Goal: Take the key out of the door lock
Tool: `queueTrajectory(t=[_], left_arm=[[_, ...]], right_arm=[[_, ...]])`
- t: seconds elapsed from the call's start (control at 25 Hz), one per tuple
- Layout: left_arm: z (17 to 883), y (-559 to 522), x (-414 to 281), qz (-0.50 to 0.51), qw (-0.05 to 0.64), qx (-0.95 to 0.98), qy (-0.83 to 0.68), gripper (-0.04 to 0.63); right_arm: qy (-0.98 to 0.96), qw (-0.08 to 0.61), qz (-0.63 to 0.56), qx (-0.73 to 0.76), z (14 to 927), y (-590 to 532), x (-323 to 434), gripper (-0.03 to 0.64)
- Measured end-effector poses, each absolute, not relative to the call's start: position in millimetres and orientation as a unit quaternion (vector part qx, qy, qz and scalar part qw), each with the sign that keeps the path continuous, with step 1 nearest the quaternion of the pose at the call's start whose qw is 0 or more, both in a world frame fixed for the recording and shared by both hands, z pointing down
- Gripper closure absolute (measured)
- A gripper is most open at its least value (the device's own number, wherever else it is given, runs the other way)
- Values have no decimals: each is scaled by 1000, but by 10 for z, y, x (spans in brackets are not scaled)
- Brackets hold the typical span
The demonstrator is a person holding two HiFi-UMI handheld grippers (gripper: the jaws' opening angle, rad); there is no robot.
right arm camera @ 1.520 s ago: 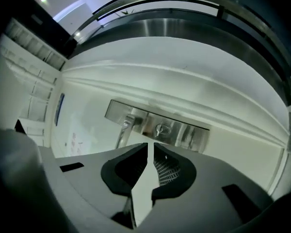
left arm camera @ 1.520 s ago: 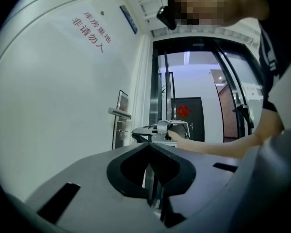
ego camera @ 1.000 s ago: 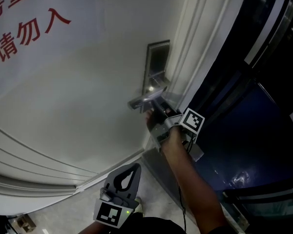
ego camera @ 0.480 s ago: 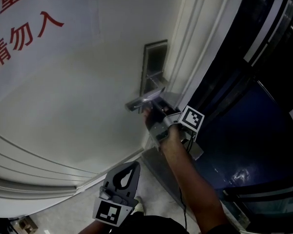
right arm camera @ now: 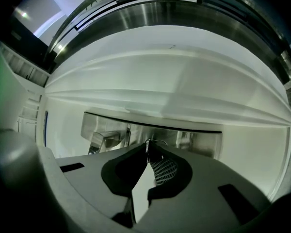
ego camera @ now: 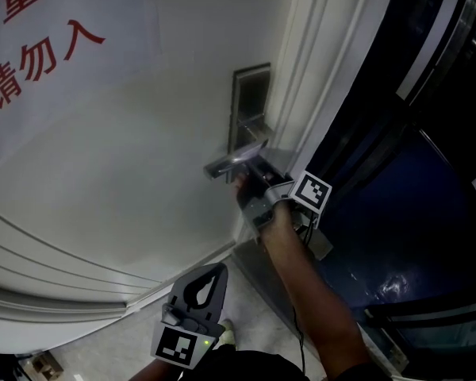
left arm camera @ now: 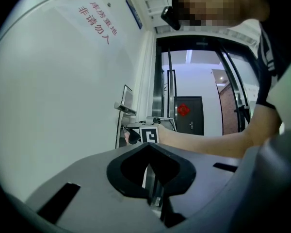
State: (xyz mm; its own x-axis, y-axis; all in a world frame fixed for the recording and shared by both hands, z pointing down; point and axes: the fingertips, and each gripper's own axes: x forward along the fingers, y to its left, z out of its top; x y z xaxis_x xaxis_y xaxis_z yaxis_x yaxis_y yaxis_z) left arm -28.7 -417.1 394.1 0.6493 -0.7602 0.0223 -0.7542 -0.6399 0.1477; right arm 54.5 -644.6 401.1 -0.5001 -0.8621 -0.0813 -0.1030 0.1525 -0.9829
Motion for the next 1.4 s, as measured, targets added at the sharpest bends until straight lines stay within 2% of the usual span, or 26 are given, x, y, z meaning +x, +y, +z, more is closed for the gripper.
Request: queueTrajectory(t=[1.4], left_arm=[[3853,-3938,-145,-20,61,908,-415,591]], right_arm=[[651,342,-577,-356,4047,-6211,651,598]])
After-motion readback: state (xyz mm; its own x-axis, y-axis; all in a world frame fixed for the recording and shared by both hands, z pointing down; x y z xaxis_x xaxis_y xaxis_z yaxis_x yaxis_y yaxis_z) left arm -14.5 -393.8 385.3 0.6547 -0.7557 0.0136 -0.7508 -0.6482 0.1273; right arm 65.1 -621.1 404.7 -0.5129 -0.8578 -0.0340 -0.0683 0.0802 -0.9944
